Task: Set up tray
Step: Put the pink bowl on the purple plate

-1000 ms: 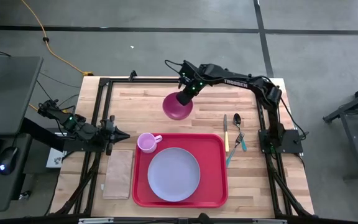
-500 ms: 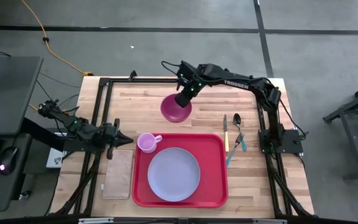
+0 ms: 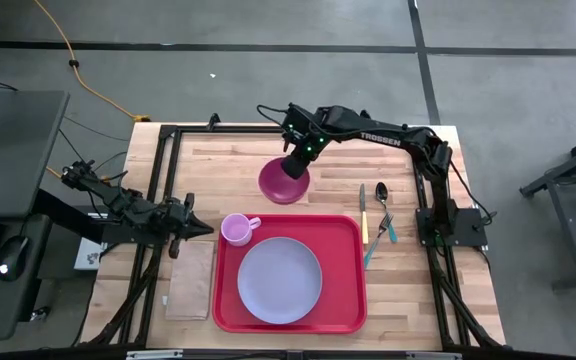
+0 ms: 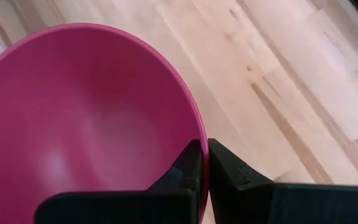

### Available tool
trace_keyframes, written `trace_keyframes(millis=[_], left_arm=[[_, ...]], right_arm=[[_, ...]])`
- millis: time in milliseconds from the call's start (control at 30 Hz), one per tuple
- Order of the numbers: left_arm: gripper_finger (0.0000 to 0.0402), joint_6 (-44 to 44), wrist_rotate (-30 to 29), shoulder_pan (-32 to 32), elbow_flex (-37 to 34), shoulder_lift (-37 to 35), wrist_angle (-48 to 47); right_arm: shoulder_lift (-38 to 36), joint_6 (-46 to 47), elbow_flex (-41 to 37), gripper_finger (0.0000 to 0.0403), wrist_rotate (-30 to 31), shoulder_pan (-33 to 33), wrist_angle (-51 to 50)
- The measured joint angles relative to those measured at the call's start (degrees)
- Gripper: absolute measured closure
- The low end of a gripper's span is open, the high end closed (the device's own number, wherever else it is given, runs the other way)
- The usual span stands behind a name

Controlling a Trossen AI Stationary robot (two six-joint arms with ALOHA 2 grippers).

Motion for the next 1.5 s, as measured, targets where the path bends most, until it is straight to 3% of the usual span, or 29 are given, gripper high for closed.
trace_keyframes(millis=[900, 1500], left_arm=[[0.0357, 0.0, 0.9, 0.0, 0.0, 0.0, -0.3], [0.0357, -0.5, 5.1, 0.0, 0.0, 0.0, -0.3]], right_arm=[[-0.9, 2.8, 0.0, 0.0403, -4.6, 8.0, -5.0], [-2.6, 9.9, 0.0, 0.0403, -3.7, 16.6, -7.0]])
